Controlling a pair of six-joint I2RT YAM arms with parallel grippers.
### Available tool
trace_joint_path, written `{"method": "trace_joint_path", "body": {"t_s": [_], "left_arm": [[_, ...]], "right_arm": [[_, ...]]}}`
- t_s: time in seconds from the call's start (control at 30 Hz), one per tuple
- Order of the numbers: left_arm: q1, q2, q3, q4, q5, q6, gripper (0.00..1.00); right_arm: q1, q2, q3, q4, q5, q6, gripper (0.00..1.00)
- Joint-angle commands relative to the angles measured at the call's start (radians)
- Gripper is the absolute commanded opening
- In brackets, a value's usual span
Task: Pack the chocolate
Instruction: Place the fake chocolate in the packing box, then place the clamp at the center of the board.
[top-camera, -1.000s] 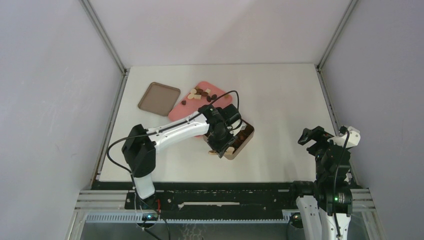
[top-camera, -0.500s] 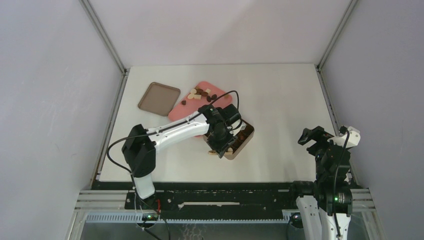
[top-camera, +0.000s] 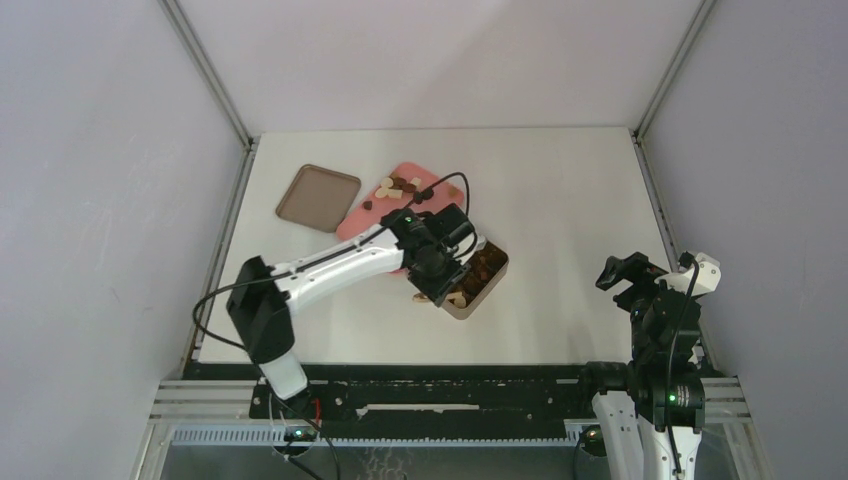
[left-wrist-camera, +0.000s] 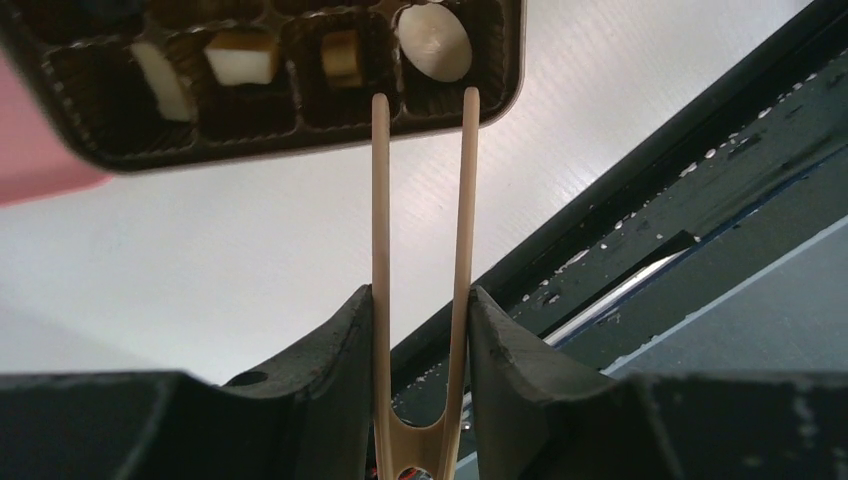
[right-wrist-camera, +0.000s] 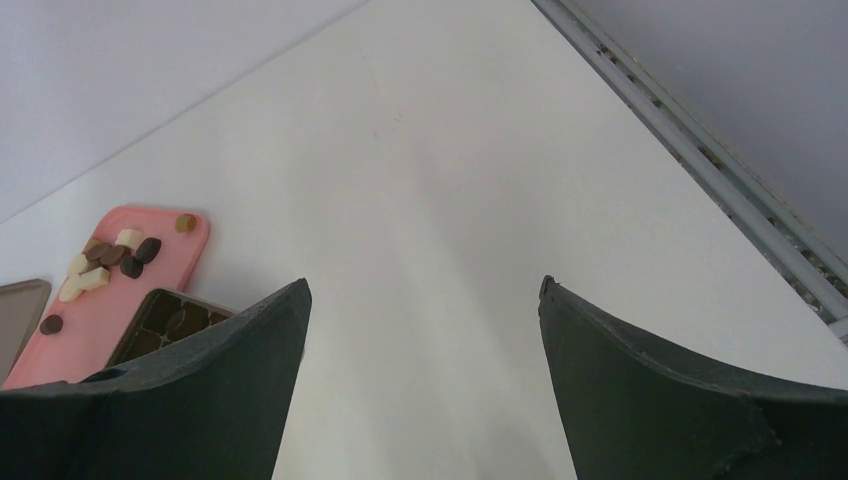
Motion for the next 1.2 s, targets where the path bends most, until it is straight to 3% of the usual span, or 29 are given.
{"method": "trace_joint_path", "body": {"t_s": [0.0,0.37,0.6,0.83,1.0,1.17], "left_arm": [[0.033,-0.171,-0.074,0.087,-0.092,-0.065,0.39],[0.287,-0.518,-0.437,0.316,-0.298,-0.194,0.40],[0.473,-0.606,-0.672,0.469,-0.400,-0.269,0.41],[0.567,-0.546,-0.779,0.590,-0.421,-0.370,0.43],[0.577,-0.478,-0.827,0.683,-0.477,-0.441,0.44],[0.579,-0.426,-0.849,0.718,-0.464,-0.499,0.52]], "right_arm": [[0.008,-0.011,-0.001,0.030,0.004,-0.006,0.93],[0.012,-0.036,-0.001,0.035,-0.011,-0.008,0.93],[0.018,-0.067,-0.010,0.051,-0.030,-0.014,0.93],[0.036,-0.103,-0.011,0.053,-0.020,-0.015,0.93],[0.048,-0.116,-0.011,0.055,-0.019,-0.014,0.94],[0.088,-0.130,-0.011,0.053,-0.014,-0.012,0.94]]}}
